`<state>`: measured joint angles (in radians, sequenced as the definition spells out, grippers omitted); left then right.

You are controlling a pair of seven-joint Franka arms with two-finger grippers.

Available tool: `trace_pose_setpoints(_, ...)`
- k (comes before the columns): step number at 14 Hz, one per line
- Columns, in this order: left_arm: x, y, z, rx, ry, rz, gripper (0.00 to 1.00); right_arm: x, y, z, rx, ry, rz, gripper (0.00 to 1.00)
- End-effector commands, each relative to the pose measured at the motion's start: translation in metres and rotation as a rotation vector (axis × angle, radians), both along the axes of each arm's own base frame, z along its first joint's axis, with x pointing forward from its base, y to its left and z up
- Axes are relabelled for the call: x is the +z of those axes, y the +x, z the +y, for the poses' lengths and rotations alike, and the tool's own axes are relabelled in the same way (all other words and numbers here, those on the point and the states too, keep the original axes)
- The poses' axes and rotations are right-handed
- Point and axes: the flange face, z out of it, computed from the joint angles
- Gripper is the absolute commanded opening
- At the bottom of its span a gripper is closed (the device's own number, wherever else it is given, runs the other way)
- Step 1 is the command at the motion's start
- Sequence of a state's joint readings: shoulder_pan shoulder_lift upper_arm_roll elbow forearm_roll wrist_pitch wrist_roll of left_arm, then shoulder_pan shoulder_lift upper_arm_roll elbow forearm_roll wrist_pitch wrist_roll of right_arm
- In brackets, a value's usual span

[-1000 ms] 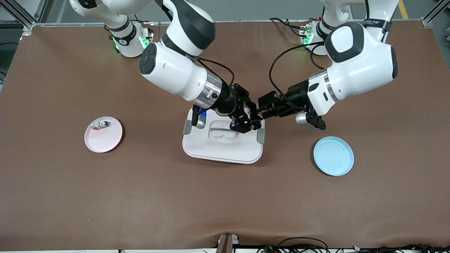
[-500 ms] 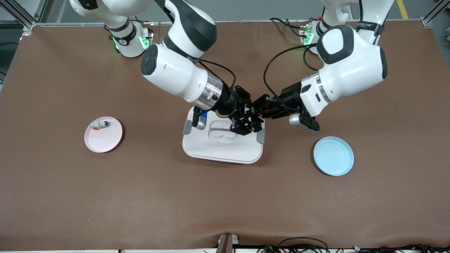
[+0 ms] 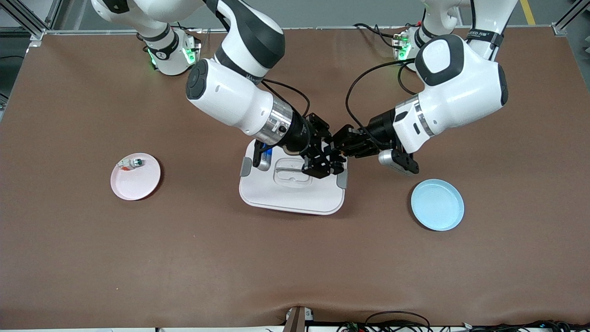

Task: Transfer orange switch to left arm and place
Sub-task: 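Carry the switch to the blue plate with the left gripper while the right gripper retracts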

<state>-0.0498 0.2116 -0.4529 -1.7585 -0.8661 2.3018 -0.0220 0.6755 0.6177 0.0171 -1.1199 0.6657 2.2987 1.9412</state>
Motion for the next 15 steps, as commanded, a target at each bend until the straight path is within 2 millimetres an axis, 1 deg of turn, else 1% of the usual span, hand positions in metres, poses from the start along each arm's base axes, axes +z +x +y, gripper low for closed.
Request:
trace_pose_setpoints(1, 0.002, 0.008, 0.006, -0.002, 0.030, -0.036, 0.00, 0.002, 0.001, 0.007, -0.007, 0.020, -0.003, 1.00)
trace_pose_setpoints(3, 0.001, 0.008, 0.008, -0.015, 0.060, -0.053, 0.00, 0.001, 0.007, 0.000, -0.006, 0.008, -0.009, 1.00)
trace_pose_setpoints(5, 0.000, 0.009, 0.010, -0.024, 0.087, -0.067, 0.00, 0.000, 0.006, -0.003, 0.078, -0.029, -0.059, 1.00)
trace_pose_setpoints(6, -0.001, 0.010, 0.011, -0.025, 0.094, -0.069, 0.00, -0.002, 0.010, -0.012, 0.119, -0.054, -0.062, 1.00)
trace_pose_setpoints(8, -0.001, 0.011, 0.016, -0.048, 0.153, -0.099, 0.00, -0.008, 0.022, -0.042, 0.228, -0.104, -0.051, 1.00)
trace_pose_setpoints(9, -0.004, 0.014, 0.022, -0.057, 0.194, -0.116, 0.00, -0.005, 0.026, -0.061, 0.307, -0.131, -0.061, 1.00)
trace_pose_setpoints(10, -0.007, 0.017, 0.029, -0.066, 0.231, -0.128, 0.00, 0.000, 0.027, -0.080, 0.428, -0.182, -0.109, 1.00)
trace_pose_setpoints(11, -0.016, 0.019, 0.032, -0.092, 0.274, -0.131, 0.00, 0.007, 0.026, -0.099, 0.526, -0.227, -0.136, 1.00)
trace_pose_setpoints(12, -0.022, 0.019, 0.035, -0.126, 0.333, -0.139, 0.00, 0.007, 0.031, -0.124, 0.583, -0.252, -0.127, 1.00)
trace_pose_setpoints(13, -0.033, 0.022, 0.042, -0.159, 0.397, -0.145, 0.00, 0.012, 0.034, -0.145, 0.640, -0.267, -0.134, 1.00)
trace_pose_setpoints(14, -0.038, 0.024, 0.047, -0.189, 0.458, -0.159, 0.00, 0.020, 0.037, -0.169, 0.698, -0.280, -0.155, 1.00)
trace_pose_setpoints(15, -0.047, 0.026, 0.050, -0.224, 0.520, -0.174, 0.00, 0.023, 0.039, -0.192, 0.759, -0.298, -0.167, 1.00)
